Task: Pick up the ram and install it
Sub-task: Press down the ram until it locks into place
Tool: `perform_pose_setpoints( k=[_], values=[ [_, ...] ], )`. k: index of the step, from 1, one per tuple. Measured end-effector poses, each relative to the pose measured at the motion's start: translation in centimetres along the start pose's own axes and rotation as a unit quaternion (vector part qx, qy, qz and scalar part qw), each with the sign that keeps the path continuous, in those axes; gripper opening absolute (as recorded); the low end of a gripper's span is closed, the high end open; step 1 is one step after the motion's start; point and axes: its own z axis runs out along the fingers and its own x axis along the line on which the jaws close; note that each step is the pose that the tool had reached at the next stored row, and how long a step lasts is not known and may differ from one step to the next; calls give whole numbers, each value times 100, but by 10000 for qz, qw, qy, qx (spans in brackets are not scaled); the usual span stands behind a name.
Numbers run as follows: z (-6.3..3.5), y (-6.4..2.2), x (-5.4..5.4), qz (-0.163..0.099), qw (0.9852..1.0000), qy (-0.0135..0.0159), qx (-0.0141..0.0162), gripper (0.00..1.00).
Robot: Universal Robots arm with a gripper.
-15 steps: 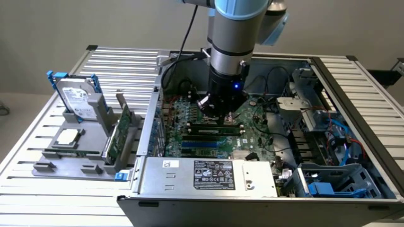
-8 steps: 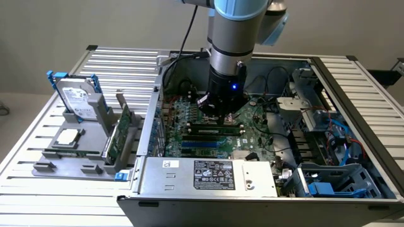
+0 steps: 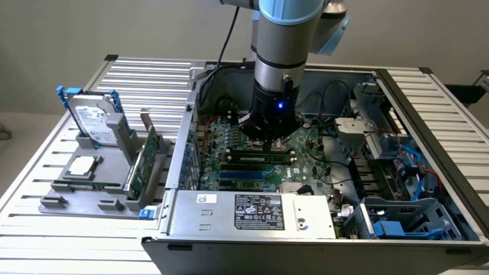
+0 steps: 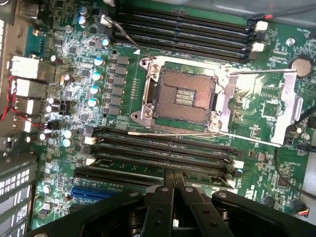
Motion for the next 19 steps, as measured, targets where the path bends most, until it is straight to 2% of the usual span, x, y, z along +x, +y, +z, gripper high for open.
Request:
perform_pose_setpoints(
  k=[3,5,10,11,19],
  values=[
    [1,0,0,240,9997,-6,2,11],
    [1,0,0,360,9994,10,2,11],
    [-5,-17,2,483,9987,186,-9,11],
    [-17,-32,3,495,9986,205,-12,11],
    [-156,-163,15,530,9984,213,-11,11]
  ],
)
